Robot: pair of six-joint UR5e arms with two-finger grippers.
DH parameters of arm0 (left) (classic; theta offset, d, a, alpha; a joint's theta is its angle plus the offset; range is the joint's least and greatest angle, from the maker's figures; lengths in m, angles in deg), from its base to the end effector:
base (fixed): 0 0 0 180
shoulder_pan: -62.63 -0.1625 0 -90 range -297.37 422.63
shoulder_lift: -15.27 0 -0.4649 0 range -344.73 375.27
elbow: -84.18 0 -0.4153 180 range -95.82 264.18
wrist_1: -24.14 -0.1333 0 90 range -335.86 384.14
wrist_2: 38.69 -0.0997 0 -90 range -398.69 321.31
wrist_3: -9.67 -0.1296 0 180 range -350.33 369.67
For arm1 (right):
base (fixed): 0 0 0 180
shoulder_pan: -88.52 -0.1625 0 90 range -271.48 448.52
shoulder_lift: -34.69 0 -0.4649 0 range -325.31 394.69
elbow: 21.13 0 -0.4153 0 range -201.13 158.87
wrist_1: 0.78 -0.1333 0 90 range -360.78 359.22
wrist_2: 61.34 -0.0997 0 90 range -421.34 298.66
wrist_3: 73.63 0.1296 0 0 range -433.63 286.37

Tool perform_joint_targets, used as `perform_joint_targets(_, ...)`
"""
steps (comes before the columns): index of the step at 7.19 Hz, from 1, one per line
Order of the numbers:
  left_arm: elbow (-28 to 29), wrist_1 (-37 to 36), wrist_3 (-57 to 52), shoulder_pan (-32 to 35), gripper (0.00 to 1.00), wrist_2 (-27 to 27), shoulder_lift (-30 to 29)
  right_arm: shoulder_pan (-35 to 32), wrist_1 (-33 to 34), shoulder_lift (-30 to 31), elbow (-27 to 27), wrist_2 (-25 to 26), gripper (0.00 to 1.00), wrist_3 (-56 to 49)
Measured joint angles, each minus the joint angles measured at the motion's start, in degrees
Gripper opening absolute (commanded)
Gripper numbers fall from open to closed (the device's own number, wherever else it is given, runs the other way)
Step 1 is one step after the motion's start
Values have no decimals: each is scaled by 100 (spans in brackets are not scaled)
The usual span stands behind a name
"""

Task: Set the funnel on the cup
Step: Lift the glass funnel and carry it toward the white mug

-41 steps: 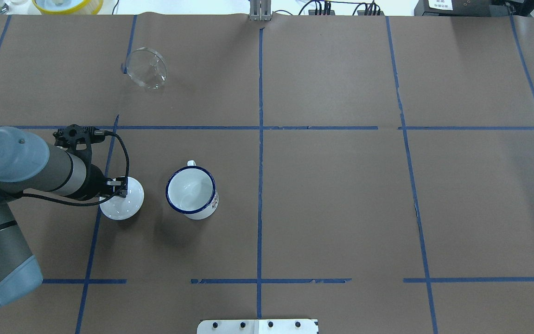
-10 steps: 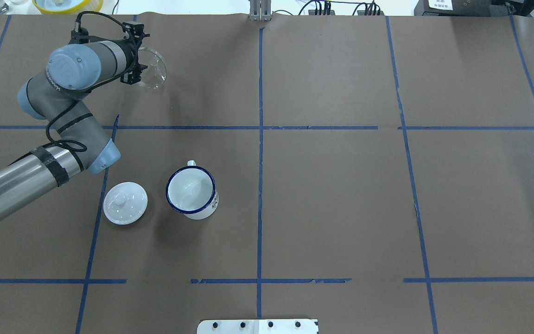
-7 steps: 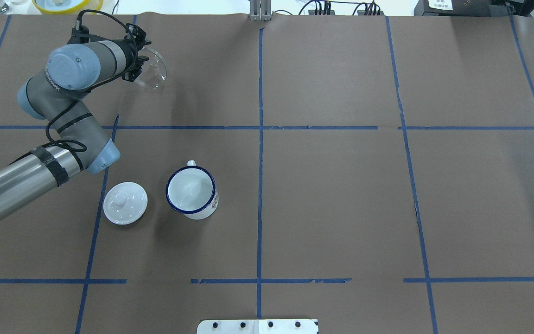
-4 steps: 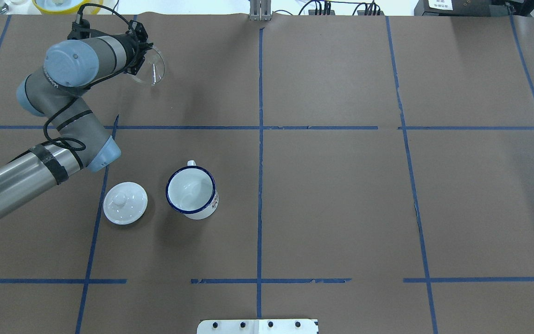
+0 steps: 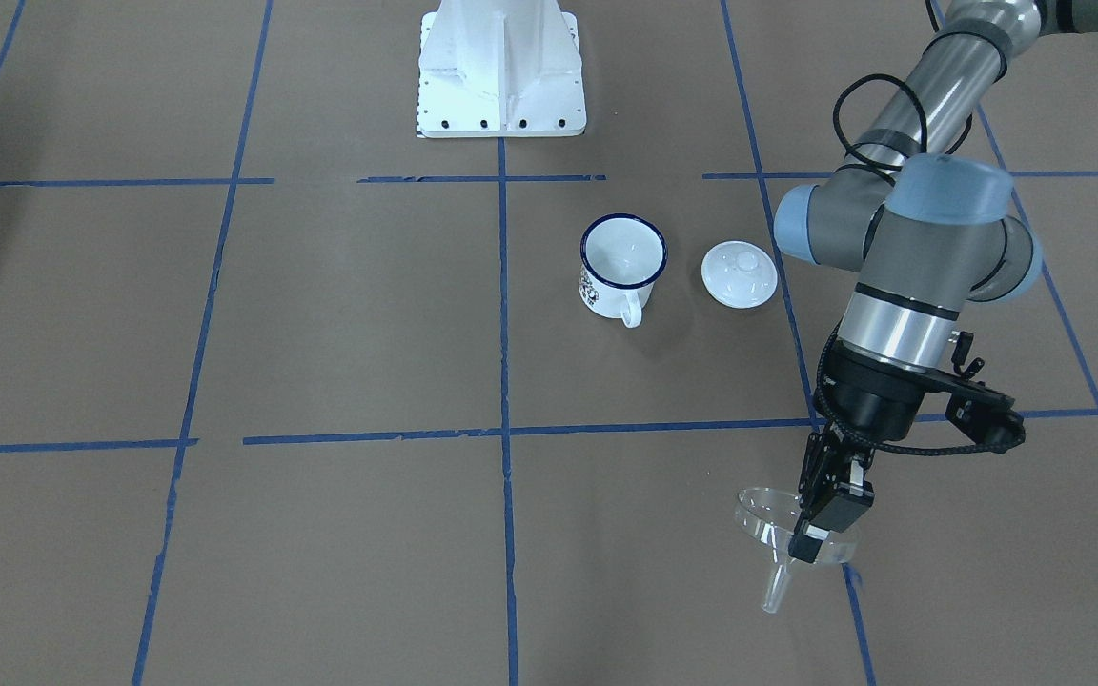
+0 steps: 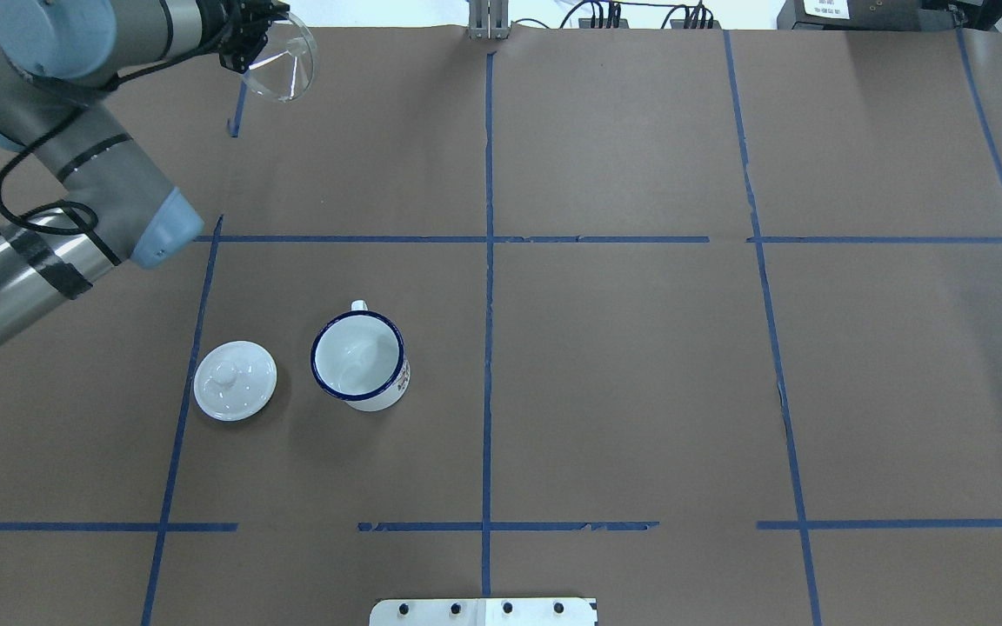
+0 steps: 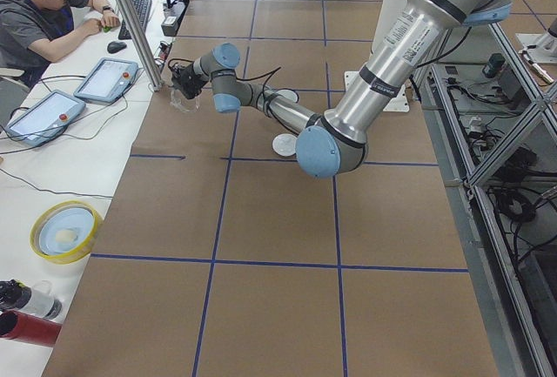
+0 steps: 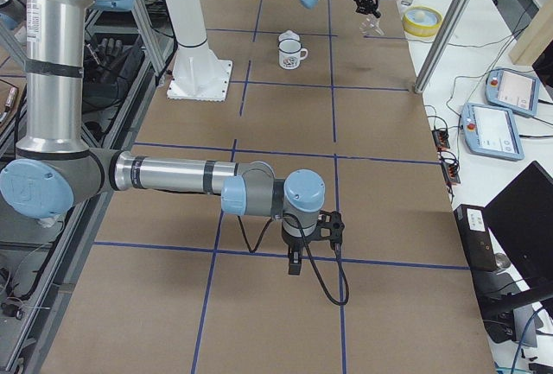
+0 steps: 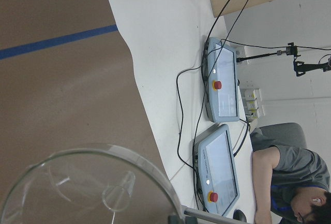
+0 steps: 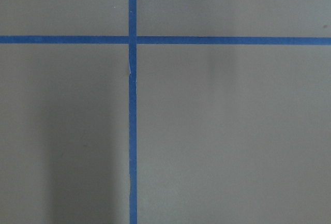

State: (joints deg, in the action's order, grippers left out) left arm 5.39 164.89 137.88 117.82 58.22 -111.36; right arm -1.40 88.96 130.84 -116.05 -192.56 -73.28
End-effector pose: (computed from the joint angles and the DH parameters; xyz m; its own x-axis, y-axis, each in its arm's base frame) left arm 0.3607 -0.7250 0.2913 -0.3557 -0.5641 -0.7452 0.6725 0.3993 -0.6232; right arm 0.0473 -0.4635 0.7328 0.7522 0.0162 0.6587 -0.0032 0.9998 -0.0210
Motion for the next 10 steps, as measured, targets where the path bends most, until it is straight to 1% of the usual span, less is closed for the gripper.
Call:
perform_joint_targets(1,-572,-702,-163,173,0,415,6,0,0,0,0,0,100,0)
perform_joint_targets(3,-1926,-2870,-1165,281,0,1142,-62,0,0,0,0,0,100,0)
perform_joint_targets(4,-2493,-3949,-1575,284,0,1450,-222,0,0,0,0,0,100,0)
perform_joint_targets(5,-2767,-4873,-1917,283,0,1687,-537,0,0,0,0,0,100,0)
perform_joint_targets(7,-2866,-6269,-2778,130,0,2197,-1092,0,0,0,0,0,100,0)
perform_joint_targets(9,-2659,-7305,-3745,-338,0,2355,-1356,0,0,0,0,0,100,0)
perform_joint_targets(10,-2461,-7695,-4178,-569,0,2372,-1468,0,0,0,0,0,100,0)
